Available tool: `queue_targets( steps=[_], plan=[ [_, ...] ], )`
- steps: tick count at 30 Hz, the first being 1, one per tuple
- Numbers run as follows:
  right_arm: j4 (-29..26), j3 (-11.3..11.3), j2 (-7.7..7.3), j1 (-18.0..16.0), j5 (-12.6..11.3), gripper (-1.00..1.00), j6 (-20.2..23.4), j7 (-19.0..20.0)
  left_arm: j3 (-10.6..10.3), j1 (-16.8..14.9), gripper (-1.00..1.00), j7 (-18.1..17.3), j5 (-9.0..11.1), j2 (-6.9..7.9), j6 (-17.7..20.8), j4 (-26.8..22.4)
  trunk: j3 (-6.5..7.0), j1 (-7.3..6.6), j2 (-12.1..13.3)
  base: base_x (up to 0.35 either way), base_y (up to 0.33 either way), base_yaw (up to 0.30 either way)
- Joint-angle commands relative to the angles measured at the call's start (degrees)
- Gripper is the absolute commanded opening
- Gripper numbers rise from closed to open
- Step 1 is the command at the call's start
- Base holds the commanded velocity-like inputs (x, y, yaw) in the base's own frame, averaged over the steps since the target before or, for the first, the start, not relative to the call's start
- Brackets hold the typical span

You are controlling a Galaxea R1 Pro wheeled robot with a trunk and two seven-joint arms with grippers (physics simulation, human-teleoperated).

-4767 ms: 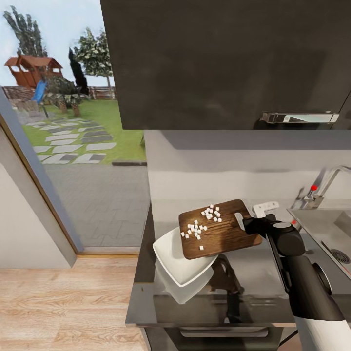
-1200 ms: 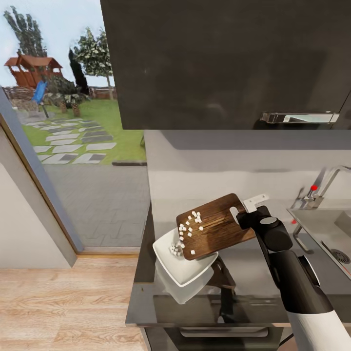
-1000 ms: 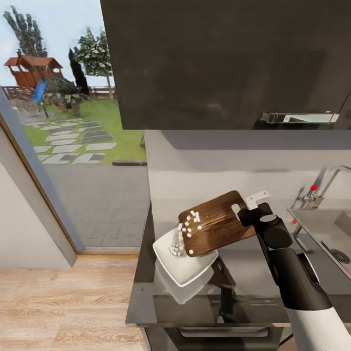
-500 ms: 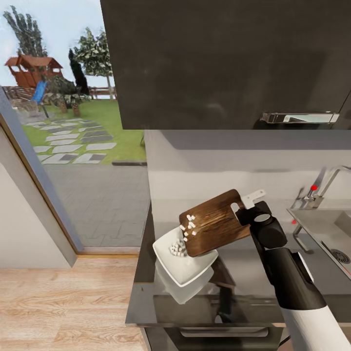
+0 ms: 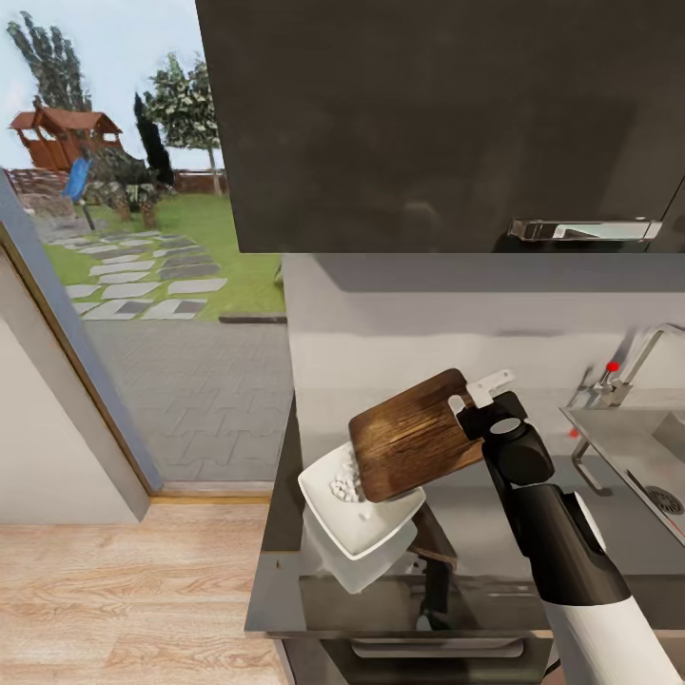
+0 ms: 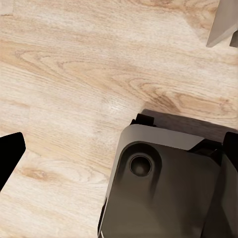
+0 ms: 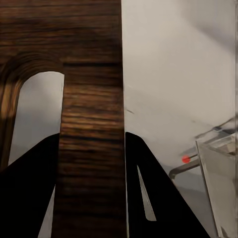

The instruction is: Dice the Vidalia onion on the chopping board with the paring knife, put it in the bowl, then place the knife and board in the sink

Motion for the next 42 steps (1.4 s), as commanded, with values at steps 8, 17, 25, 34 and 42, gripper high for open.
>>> queue_targets(
  steps=[8, 17, 25, 34, 42],
  plan=[
    [-0.1, 0.1, 1.18, -0.1, 3.0, -1.00, 0.2, 0.6, -0.5, -0.1, 1.00, 0.1, 0.4, -0.04, -0.4, 0.2, -0.12, 0.04, -0.1, 0.000, 0.000, 0.000],
    [0.0, -0.5, 0.87, -0.1, 2.8, -1.00, -0.4, 1.4, -0.5, -0.1, 1.00, 0.1, 0.4, -0.04, -0.4, 0.2, -0.12, 0.04, -0.1, 0.000, 0.000, 0.000],
    [0.0, -11.1, -0.25, -0.1, 2.5, -1.00, -3.0, 15.2, -0.5, -0.1, 1.00, 0.1, 0.4, -0.04, -0.4, 0.2, -0.12, 0.04, -0.1, 0.000, 0.000, 0.000],
    [0.6, -31.7, -6.76, -0.1, -1.9, -1.00, -3.1, 36.5, -0.5, -0.1, 1.00, 0.1, 0.4, -0.04, -0.4, 0.2, -0.12, 0.04, -0.1, 0.000, 0.000, 0.000],
    [3.1, -37.0, -6.48, -0.1, -4.2, -1.00, -7.9, 36.9, -0.6, -0.1, 1.00, 0.0, 0.4, -0.24, -0.4, 0.2, -0.12, 0.04, -0.1, -0.054, 0.000, 0.000]
  ],
)
